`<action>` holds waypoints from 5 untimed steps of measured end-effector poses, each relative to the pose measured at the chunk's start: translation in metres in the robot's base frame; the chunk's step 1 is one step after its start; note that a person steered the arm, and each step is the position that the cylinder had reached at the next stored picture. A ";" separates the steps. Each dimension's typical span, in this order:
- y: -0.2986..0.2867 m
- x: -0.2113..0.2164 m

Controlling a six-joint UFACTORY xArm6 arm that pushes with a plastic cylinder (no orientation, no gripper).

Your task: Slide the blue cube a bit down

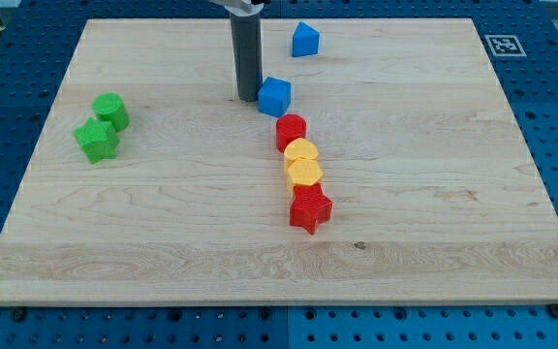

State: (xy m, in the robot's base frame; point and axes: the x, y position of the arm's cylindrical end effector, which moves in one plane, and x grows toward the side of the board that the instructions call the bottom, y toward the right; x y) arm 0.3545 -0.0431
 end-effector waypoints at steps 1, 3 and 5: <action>0.000 0.000; 0.011 0.009; 0.054 0.019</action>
